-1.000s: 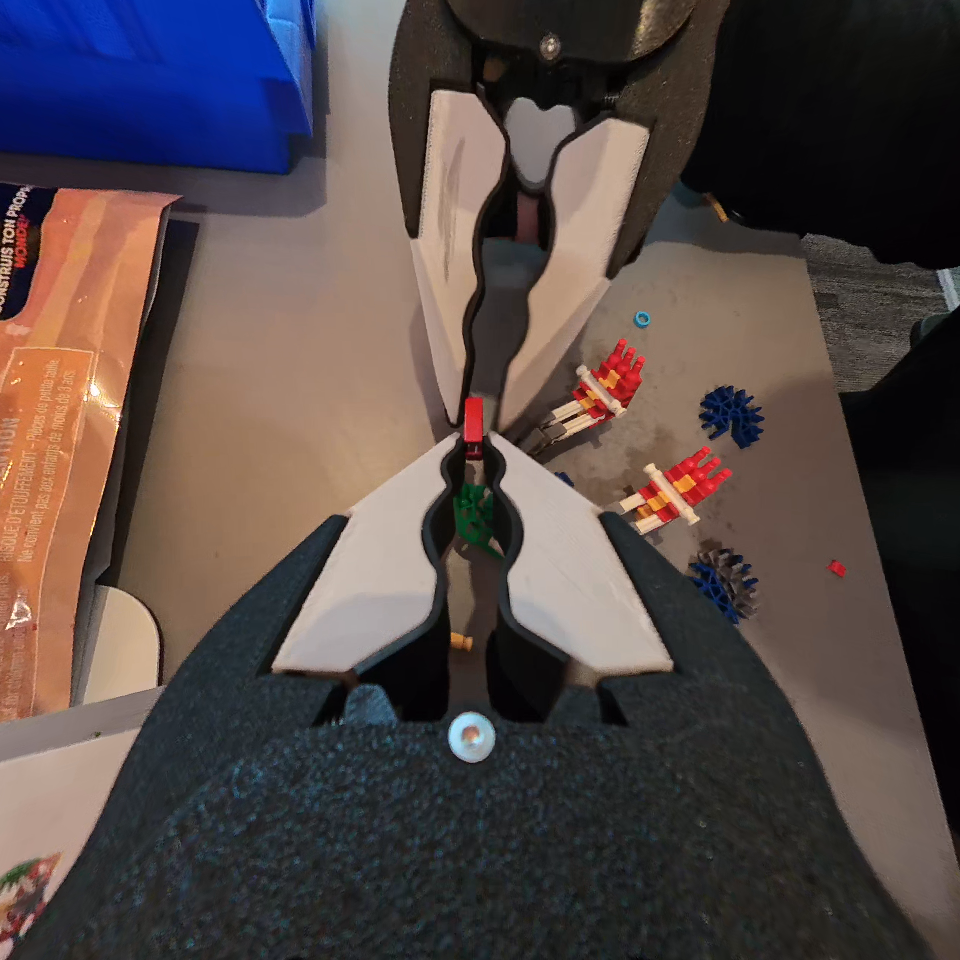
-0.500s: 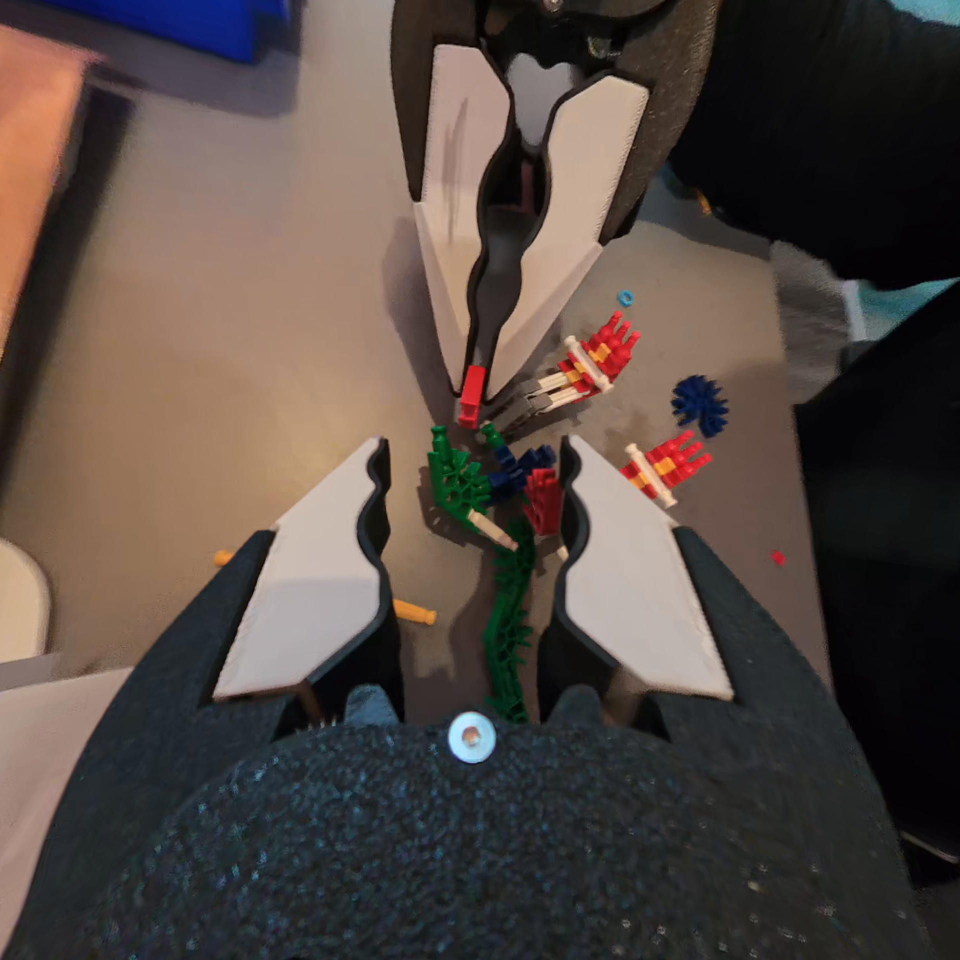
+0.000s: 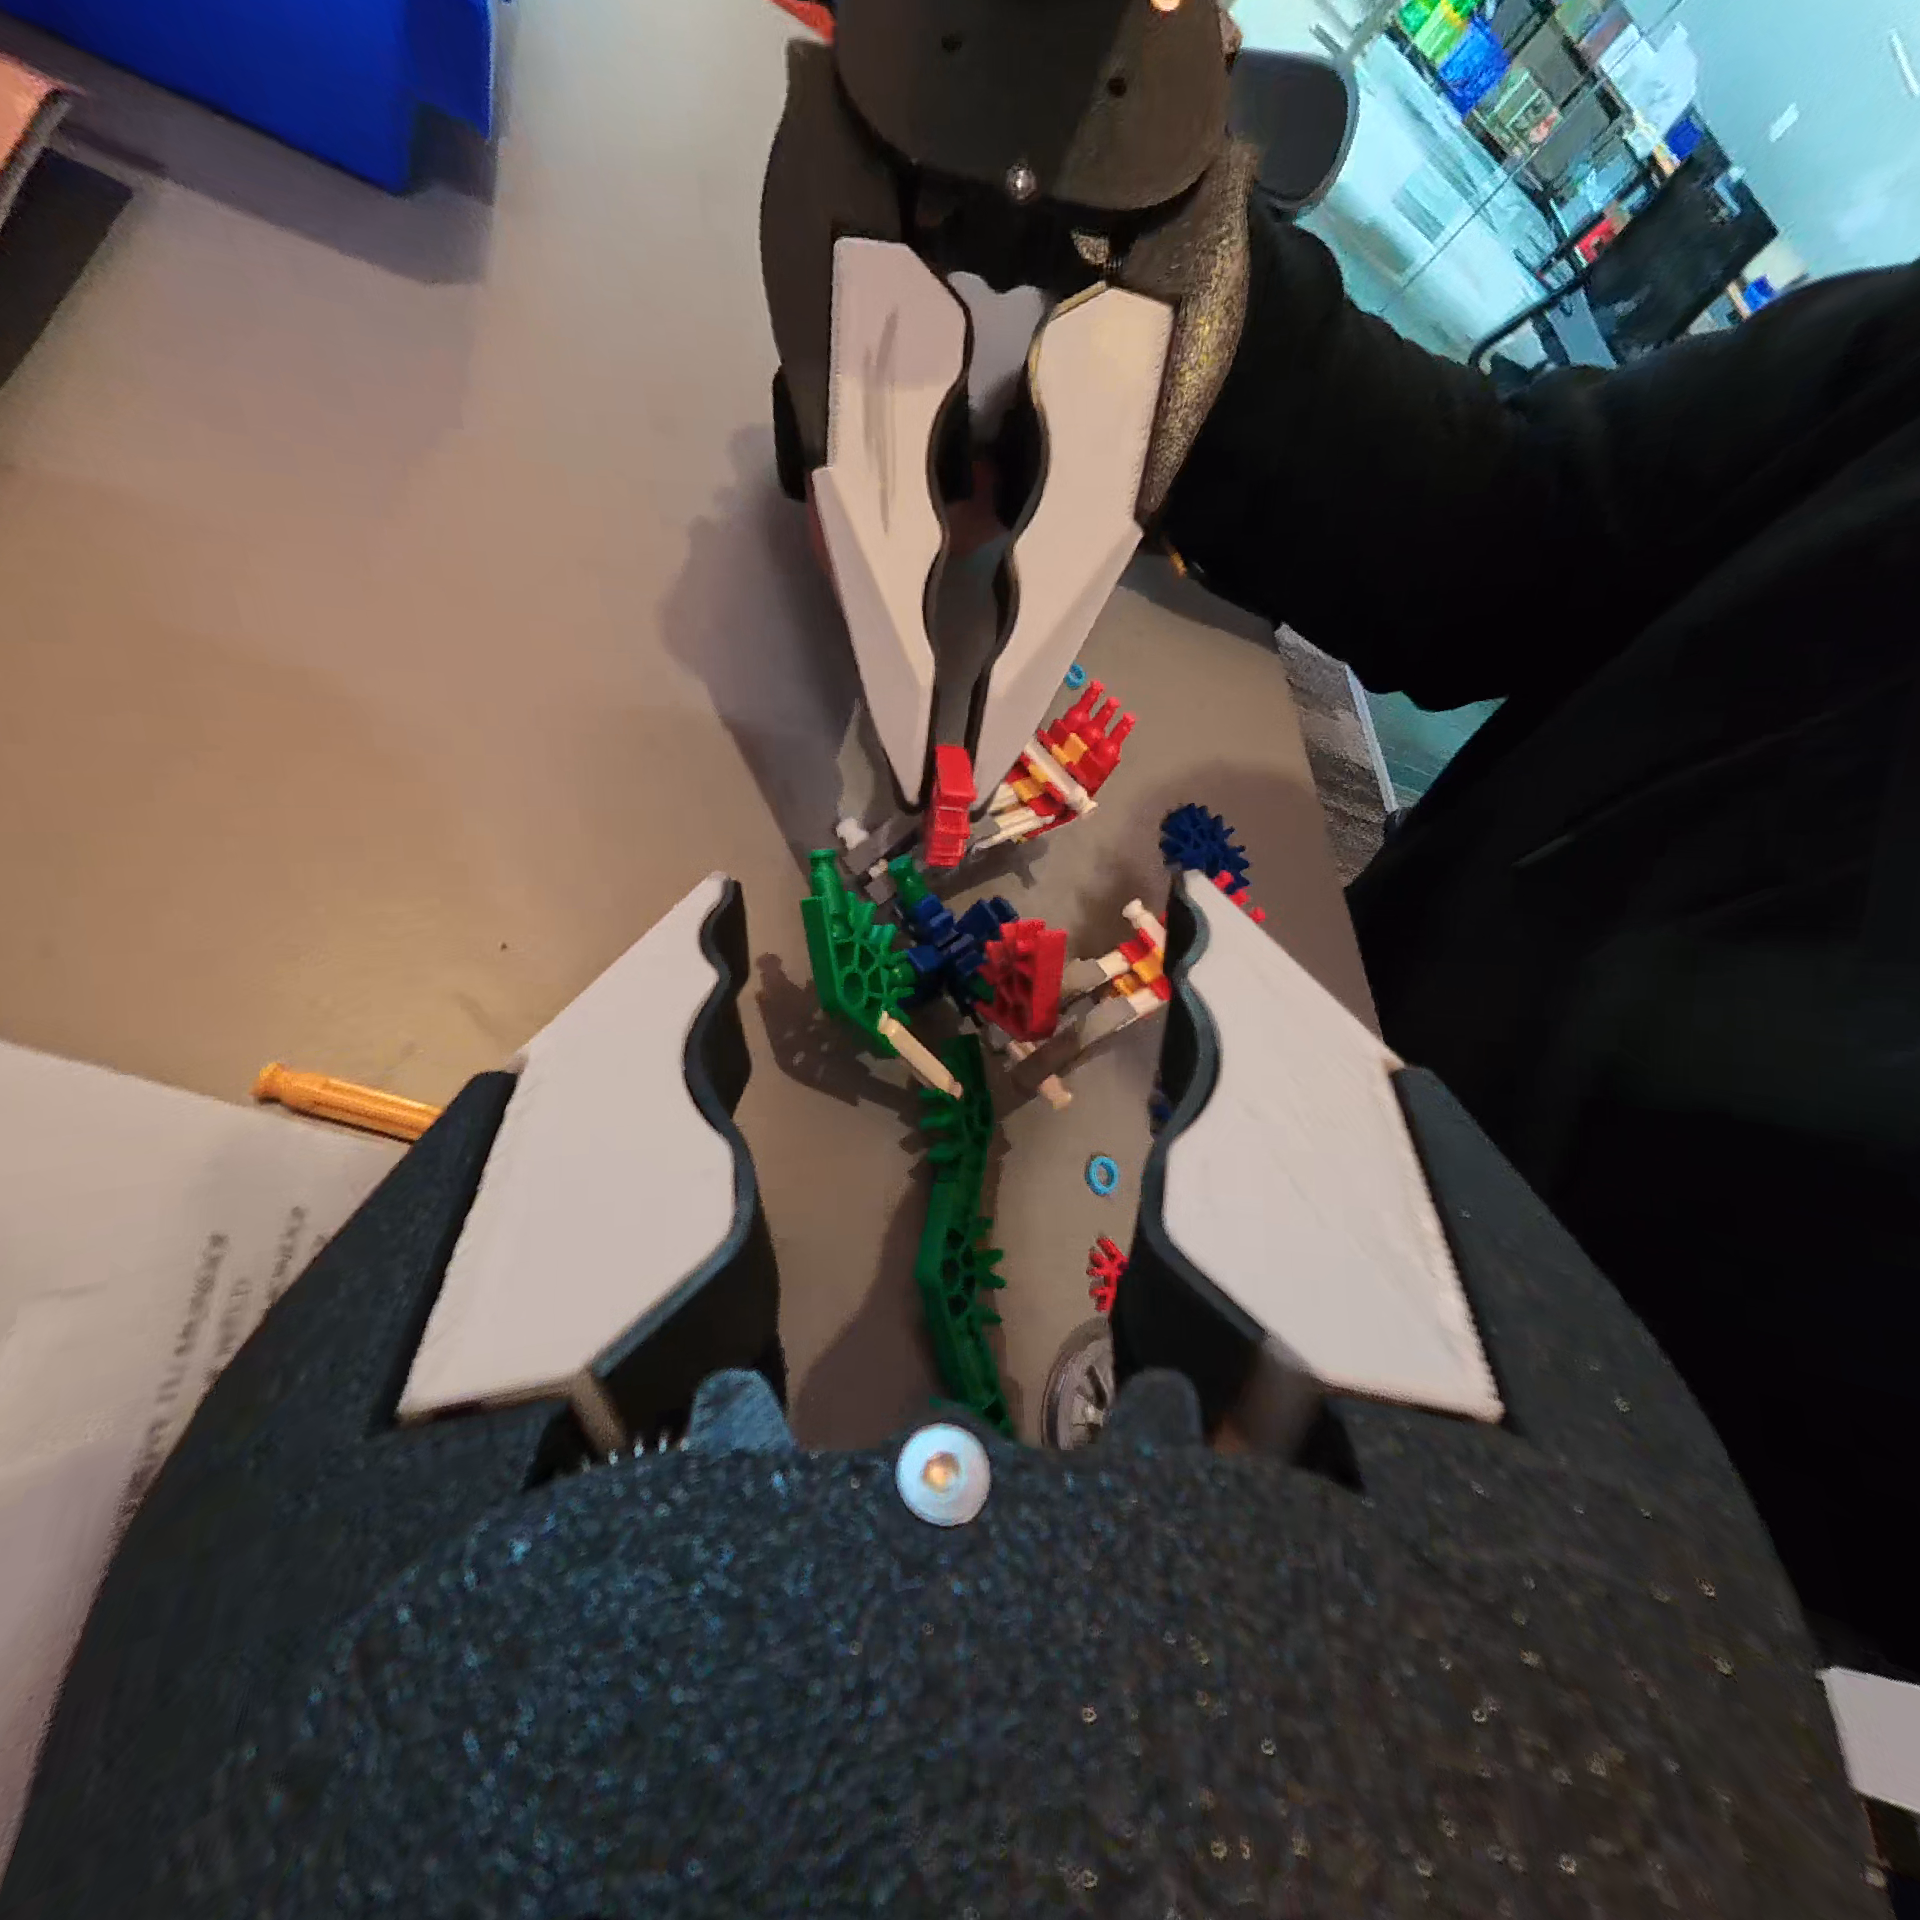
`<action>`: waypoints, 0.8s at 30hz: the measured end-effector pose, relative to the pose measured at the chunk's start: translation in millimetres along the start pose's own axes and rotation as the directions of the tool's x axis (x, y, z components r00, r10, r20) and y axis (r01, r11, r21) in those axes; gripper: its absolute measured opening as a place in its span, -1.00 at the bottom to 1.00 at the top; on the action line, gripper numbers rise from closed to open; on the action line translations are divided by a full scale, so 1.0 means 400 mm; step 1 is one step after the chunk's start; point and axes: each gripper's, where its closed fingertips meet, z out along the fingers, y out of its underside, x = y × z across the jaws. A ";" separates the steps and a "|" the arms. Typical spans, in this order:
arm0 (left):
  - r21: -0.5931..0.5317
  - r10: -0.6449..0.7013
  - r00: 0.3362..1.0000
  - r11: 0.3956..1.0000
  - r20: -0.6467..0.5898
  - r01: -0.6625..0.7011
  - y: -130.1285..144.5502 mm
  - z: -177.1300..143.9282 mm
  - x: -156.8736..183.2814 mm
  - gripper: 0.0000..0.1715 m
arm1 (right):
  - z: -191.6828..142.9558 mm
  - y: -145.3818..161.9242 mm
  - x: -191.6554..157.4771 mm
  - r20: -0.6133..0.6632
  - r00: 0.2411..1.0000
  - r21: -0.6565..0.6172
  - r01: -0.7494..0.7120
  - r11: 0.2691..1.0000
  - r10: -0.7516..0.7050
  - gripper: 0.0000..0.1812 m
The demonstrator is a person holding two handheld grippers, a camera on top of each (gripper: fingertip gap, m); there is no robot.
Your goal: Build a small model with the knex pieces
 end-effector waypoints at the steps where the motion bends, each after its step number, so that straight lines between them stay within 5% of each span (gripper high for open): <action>1: -0.011 -0.002 1.000 1.000 -0.009 0.002 0.009 0.007 0.004 -0.07 | 0.004 0.003 0.000 0.002 1.000 -0.006 -0.003 1.000 0.003 -0.94; 9: -0.070 -0.012 0.997 0.998 -0.080 0.006 0.051 0.053 0.022 -0.28 | 0.021 0.013 0.001 -0.008 1.000 -0.038 -0.023 0.999 0.023 -0.94; 24: -0.075 -0.030 0.995 0.997 -0.098 0.022 0.056 0.061 0.023 -0.33 | 0.006 0.033 -0.014 0.024 0.999 -0.078 -0.043 0.996 0.045 -0.94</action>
